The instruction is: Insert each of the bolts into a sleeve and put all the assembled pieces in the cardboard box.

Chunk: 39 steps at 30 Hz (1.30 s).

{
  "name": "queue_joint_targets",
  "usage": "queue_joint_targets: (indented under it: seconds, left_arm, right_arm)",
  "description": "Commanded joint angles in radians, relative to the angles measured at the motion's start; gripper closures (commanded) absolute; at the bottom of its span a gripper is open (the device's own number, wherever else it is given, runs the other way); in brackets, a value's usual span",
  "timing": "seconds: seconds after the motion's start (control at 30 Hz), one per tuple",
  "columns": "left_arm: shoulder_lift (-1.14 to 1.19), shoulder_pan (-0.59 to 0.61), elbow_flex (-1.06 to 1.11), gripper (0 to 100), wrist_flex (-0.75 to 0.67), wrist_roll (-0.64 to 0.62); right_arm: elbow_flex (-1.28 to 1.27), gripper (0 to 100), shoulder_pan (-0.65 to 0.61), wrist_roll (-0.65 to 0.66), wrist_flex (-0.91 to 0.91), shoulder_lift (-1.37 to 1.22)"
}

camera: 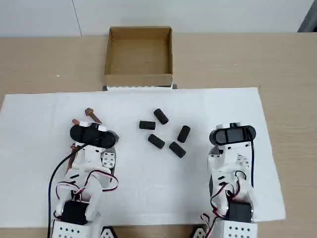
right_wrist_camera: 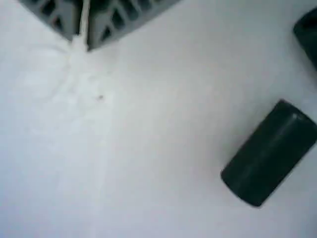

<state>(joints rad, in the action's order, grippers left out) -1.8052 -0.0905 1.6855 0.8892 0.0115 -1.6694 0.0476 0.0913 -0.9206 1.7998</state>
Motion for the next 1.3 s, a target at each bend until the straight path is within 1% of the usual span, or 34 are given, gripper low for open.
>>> queue_joint_targets:
  seconds: [0.0, 1.07, 1.27]
  left_arm:
    - [-0.011, 0.006, -0.004, 99, 0.002, 0.003]
    - [-0.011, 0.009, -0.005, 99, 0.005, -0.002]
    - [-0.009, 0.011, -0.035, 99, 0.005, -0.002]
  right_arm:
    - [-0.015, 99.5, 0.008, 0.008, -0.002, 0.015]
    - [-0.015, 99.5, 0.008, 0.008, -0.002, 0.015]
    - [-0.015, 99.5, 0.008, 0.008, -0.002, 0.015]
